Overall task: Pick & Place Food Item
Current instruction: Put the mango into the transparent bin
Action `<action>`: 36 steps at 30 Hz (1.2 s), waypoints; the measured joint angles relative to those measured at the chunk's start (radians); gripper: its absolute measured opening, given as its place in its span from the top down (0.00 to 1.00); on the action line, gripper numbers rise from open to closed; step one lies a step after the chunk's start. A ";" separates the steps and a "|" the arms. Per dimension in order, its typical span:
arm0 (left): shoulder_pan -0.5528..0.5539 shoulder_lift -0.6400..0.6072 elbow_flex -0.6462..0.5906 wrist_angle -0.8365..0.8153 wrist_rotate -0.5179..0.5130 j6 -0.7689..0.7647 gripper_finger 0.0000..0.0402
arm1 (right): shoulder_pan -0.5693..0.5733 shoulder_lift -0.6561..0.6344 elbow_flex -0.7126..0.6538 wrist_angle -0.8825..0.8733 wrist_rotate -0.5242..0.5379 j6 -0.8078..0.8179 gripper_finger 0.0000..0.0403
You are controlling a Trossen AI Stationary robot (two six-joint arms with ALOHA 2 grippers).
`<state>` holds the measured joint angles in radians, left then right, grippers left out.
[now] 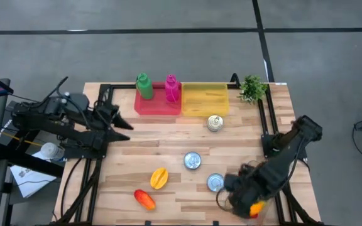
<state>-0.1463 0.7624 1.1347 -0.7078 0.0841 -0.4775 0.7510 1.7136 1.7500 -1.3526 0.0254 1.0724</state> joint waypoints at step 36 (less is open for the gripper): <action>-0.639 0.553 -0.470 0.655 -0.062 0.170 0.46 | -0.229 -0.031 0.078 0.147 0.132 -0.410 0.10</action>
<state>-0.7851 1.3155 0.6643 -0.0527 0.0226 -0.3079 0.5215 1.6825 1.8278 -1.2060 0.1577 0.6628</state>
